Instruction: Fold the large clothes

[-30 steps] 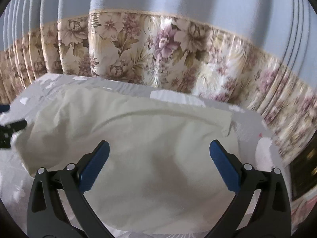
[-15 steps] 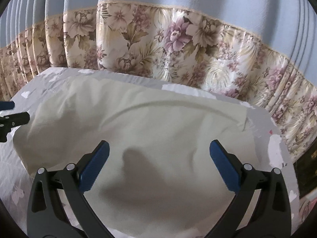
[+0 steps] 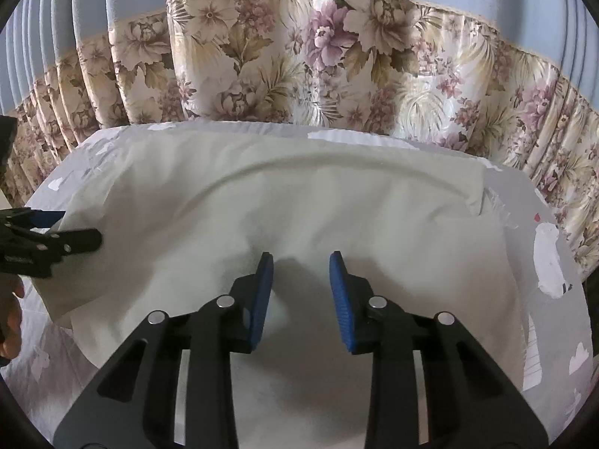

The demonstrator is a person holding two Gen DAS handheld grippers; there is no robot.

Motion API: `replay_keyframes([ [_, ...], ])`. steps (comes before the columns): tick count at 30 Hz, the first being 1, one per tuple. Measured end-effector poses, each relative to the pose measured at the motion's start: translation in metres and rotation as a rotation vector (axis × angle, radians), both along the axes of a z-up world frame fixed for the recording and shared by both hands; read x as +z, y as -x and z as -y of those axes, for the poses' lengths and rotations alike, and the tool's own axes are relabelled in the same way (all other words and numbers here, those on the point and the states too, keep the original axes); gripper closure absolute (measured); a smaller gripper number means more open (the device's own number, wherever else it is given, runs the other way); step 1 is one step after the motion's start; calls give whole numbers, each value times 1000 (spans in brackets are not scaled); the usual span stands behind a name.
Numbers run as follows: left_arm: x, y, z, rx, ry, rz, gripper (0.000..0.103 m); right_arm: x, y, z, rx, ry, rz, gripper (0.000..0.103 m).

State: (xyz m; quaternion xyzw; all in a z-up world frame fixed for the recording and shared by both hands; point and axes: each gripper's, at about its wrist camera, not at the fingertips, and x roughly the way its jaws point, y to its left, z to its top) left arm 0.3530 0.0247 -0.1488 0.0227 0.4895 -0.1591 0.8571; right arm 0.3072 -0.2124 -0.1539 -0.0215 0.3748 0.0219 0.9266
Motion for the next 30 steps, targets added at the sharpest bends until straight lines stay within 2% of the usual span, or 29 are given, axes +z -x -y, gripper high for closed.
replay_keyframes([
  [1, -4, -2, 3, -7, -9, -2, 1, 0, 0, 0, -2, -4, 3, 72],
  [4, -9, -6, 8, 6, -10, -7, 1, 1, 0, 4, -12, -30, 8, 56],
  [7, -10, -9, 12, 18, -11, -6, 1, 0, -3, 7, -18, -46, -2, 56],
  [10, -11, -12, 14, 16, -9, -15, 1, -3, -8, 4, -24, -44, -14, 81],
  [11, -11, -12, 14, 11, -13, -15, 2, -5, -11, 3, -25, -42, -19, 84],
  [14, -9, -9, 15, -5, -32, -7, 11, -9, -16, 1, -26, -37, -22, 92],
  [15, -8, -8, 16, -12, -32, -3, 17, -12, -17, 1, -28, -44, -27, 92],
  [19, -2, -7, 22, -53, -46, 15, 38, -22, -22, 4, -62, -77, -50, 93],
  [22, 4, -5, 29, -72, -74, 34, 45, -26, -24, 2, -83, -74, -51, 93],
  [26, 3, -4, 29, -64, -82, 35, 44, -27, -22, 3, -88, -89, -44, 93],
  [28, 1, -5, 20, -33, -52, 6, 29, -27, -22, 5, -81, -102, -47, 93],
  [30, -1, -7, 8, 7, -19, -23, 21, -27, -22, 5, -74, -103, -48, 93],
])
